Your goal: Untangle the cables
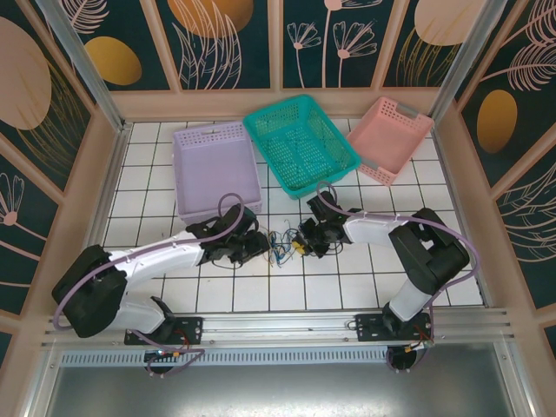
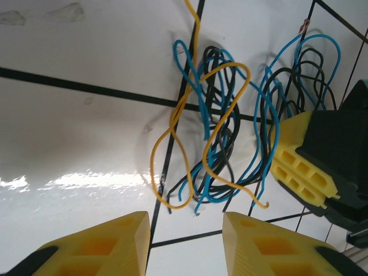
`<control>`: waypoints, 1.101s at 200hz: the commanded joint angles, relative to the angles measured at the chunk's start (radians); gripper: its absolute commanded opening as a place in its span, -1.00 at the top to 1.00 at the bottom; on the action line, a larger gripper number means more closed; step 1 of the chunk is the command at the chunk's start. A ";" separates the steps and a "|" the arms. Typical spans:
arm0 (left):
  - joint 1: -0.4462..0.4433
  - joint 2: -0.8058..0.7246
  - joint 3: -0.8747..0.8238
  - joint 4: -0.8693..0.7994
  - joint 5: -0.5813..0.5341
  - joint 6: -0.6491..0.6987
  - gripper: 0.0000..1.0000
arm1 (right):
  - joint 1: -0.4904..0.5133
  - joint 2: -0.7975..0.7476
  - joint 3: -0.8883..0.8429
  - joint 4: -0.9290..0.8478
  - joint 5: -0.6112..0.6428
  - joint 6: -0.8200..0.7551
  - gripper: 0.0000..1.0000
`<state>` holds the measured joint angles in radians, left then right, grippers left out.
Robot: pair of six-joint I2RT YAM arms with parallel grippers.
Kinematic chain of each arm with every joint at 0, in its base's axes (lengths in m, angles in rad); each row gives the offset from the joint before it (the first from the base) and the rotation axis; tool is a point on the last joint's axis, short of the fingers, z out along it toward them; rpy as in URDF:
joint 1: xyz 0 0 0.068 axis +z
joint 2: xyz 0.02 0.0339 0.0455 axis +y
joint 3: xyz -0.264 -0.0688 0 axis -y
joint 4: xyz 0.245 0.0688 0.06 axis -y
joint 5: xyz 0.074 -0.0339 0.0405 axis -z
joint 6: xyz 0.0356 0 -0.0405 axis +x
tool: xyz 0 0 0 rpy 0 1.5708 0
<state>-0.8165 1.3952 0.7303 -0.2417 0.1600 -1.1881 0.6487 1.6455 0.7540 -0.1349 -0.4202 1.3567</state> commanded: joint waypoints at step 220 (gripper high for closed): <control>0.000 0.252 0.216 -0.045 -0.138 0.193 0.94 | -0.024 0.030 0.040 -0.075 0.050 -0.059 0.77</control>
<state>-0.8165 1.6337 0.9222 -0.2661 0.0422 -1.0107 0.6357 1.6524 0.7776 -0.1768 -0.4122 1.3140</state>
